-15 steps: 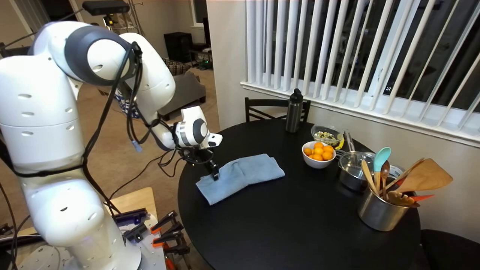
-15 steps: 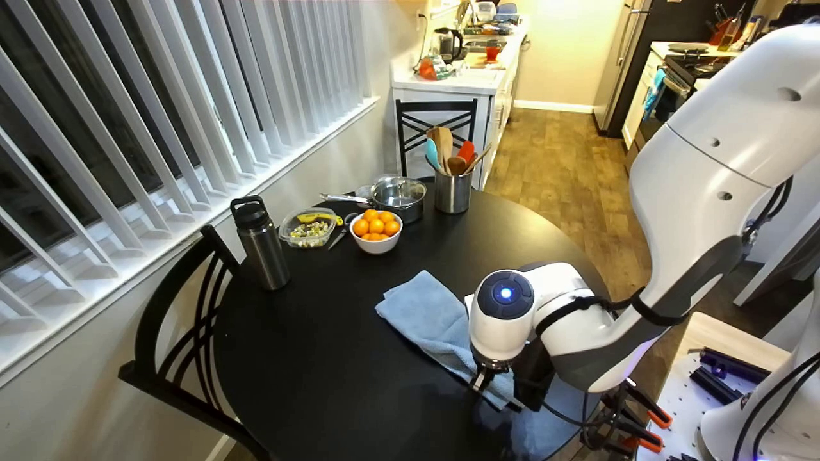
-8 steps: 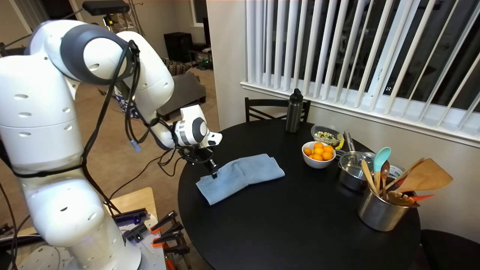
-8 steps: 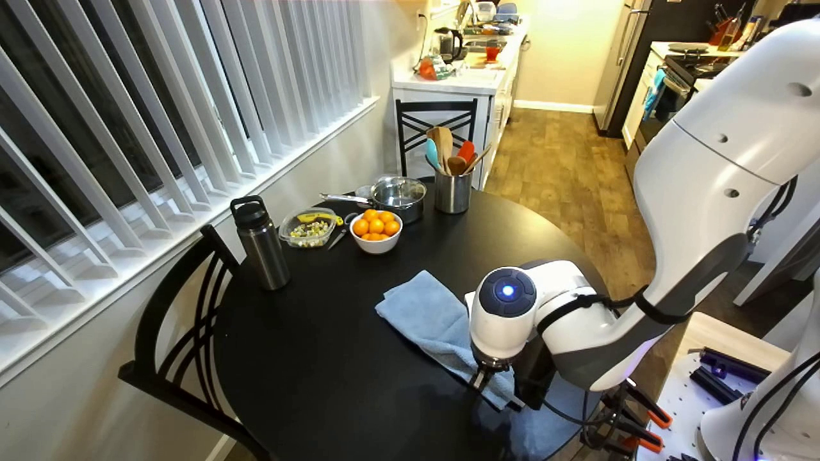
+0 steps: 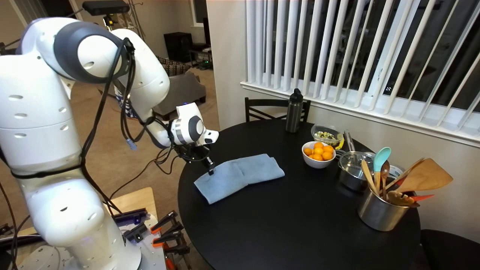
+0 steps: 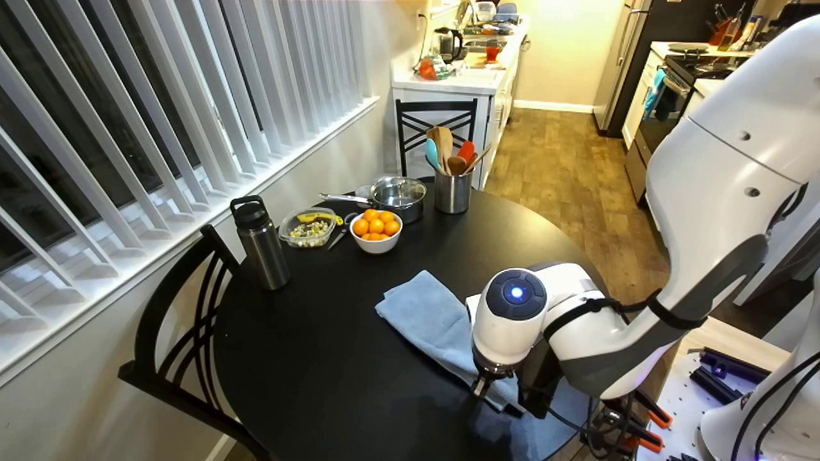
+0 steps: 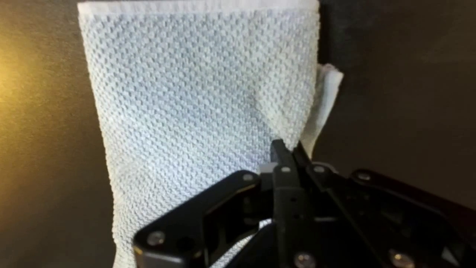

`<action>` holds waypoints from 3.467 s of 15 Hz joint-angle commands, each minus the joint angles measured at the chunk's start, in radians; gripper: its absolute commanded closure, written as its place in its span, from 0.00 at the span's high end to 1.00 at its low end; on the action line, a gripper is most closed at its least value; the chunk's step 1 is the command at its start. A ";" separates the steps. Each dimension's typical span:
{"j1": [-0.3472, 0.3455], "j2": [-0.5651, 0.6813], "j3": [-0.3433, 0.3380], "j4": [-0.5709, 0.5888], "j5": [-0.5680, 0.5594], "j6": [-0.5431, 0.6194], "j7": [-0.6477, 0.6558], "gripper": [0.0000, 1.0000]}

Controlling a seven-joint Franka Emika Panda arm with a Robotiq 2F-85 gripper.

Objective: Fold the towel

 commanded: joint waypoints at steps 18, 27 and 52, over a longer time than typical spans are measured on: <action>-0.015 -0.179 0.018 -0.060 0.063 0.071 -0.033 0.97; -0.095 -0.011 -0.159 0.046 -0.072 0.232 0.072 1.00; -0.128 0.255 -0.224 0.282 -0.021 0.287 0.057 0.43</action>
